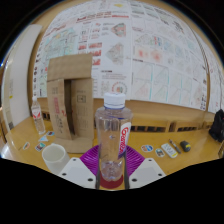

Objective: Pour water

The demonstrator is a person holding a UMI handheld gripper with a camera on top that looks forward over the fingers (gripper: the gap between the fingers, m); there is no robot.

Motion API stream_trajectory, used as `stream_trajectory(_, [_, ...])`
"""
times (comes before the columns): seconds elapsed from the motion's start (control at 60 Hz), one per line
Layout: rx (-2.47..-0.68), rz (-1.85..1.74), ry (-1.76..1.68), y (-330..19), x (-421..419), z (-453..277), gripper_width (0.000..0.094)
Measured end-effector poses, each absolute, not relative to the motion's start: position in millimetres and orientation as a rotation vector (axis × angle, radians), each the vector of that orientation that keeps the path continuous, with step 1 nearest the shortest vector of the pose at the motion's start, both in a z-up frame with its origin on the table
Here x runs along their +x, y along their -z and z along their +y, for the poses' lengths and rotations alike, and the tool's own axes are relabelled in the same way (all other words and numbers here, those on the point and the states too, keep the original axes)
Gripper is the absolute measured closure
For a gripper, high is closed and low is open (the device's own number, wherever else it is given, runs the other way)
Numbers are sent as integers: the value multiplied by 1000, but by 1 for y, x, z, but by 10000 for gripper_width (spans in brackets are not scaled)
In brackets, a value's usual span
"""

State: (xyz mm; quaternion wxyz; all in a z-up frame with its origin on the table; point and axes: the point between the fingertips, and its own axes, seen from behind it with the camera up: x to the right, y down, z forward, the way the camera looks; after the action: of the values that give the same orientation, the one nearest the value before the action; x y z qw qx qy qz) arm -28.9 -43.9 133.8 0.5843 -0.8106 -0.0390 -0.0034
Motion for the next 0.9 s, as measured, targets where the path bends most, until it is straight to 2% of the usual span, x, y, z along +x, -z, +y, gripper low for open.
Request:
stream_trajectory(0.133, [-1959, -88, -11, -97, -29, -46, 610])
stream_trajectory(0.217, [-1943, -73, -15, -99, -26, -47, 599])
stream_trajectory(0.233, [-1950, -70, -16, -98, -26, -48, 550])
stream_trajectory(0.417, [-2008, -51, -7, -96, -22, -51, 352])
stream_trajectory(0.5, [-2041, -29, 18, -99, -19, -64, 66])
stream_trajectory(0.533, [-2052, -20, 27, -101, -19, -71, 113])
stream_trajectory(0.6, [-2060, -5, 43, -110, -21, -90, 75])
stream_trajectory(0.9, [-2135, 71, 99, -155, -62, -254, 85])
